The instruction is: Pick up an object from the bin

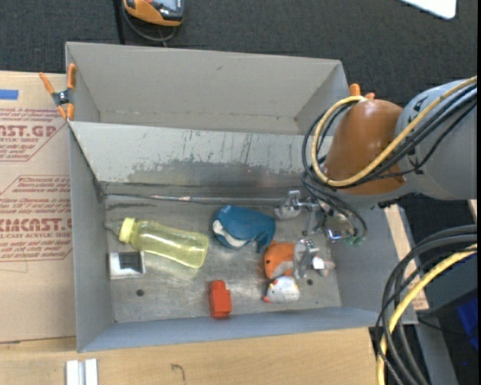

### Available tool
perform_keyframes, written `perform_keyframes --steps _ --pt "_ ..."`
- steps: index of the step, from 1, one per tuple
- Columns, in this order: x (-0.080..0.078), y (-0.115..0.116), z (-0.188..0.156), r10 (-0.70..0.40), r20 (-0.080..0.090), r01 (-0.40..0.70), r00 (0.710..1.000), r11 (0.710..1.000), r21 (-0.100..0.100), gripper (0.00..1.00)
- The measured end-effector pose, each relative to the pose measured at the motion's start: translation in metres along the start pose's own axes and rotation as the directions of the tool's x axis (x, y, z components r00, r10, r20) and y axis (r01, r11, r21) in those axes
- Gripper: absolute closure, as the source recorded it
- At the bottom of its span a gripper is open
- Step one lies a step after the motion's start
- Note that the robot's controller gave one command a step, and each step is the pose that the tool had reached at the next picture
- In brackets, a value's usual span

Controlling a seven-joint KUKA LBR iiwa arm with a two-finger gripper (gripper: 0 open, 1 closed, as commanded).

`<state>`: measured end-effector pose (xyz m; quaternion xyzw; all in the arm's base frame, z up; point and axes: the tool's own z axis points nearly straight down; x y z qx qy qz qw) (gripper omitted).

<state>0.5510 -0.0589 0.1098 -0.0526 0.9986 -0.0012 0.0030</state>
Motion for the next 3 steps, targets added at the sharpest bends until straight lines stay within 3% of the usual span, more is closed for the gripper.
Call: perform_keyframes --steps 1,3 --pt "-0.024 0.0168 0.0344 -0.095 -0.009 0.095 0.995 0.995 0.004 1.0" --pt "-0.0238 0.0165 0.0328 -0.094 -0.008 0.094 0.996 0.996 0.003 1.0"
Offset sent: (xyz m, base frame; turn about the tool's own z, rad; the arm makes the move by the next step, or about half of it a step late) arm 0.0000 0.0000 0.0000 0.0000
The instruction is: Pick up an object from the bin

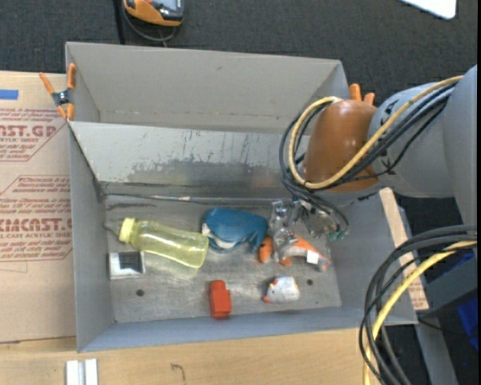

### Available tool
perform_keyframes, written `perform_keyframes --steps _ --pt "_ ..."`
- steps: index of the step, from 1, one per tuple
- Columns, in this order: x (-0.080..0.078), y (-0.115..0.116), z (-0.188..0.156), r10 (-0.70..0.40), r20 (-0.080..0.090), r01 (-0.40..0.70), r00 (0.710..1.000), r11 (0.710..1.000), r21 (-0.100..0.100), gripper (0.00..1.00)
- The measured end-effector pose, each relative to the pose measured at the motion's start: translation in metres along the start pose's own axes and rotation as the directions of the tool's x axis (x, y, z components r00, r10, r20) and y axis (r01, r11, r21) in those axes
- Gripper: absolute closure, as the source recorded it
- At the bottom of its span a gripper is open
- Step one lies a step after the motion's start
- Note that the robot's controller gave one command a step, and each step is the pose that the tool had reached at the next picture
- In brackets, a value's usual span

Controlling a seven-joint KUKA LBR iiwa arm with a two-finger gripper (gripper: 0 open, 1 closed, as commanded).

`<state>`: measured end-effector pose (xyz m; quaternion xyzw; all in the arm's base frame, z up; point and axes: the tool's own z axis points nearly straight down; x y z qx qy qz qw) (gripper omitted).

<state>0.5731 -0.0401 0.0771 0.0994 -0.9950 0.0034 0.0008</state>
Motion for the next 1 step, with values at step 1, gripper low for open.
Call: perform_keyframes --steps 1 --pt "0.0012 0.0002 -0.0067 0.0 -0.001 0.0 1.0 1.0 -0.002 1.0"
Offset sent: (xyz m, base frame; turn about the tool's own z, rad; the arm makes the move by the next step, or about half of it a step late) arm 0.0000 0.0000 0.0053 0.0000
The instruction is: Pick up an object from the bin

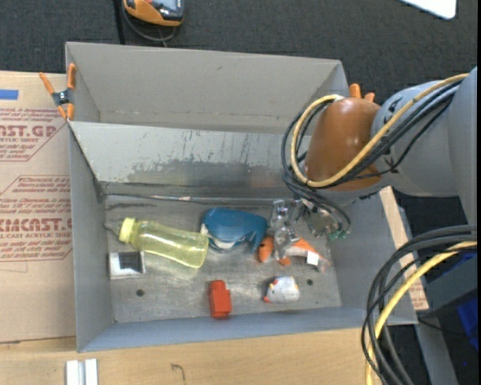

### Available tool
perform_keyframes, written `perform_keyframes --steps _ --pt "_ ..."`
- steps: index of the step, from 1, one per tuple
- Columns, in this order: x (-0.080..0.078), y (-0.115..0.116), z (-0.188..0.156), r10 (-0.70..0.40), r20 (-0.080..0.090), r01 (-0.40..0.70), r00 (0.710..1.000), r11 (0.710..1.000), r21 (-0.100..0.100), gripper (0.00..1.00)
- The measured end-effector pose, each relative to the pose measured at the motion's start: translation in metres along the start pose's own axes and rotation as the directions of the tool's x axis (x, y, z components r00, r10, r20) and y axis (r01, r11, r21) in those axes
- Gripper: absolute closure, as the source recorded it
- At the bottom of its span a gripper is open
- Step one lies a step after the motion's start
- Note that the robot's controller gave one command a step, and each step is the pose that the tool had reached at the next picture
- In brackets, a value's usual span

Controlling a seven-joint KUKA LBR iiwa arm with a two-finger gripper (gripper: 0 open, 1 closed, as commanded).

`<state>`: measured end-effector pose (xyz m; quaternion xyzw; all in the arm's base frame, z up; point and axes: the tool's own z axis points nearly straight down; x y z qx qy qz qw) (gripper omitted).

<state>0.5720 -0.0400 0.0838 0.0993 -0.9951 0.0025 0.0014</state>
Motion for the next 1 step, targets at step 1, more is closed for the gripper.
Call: perform_keyframes --steps 1 --pt "0.0006 0.001 -0.0146 0.0 0.0 0.0 1.0 1.0 -0.002 1.0"
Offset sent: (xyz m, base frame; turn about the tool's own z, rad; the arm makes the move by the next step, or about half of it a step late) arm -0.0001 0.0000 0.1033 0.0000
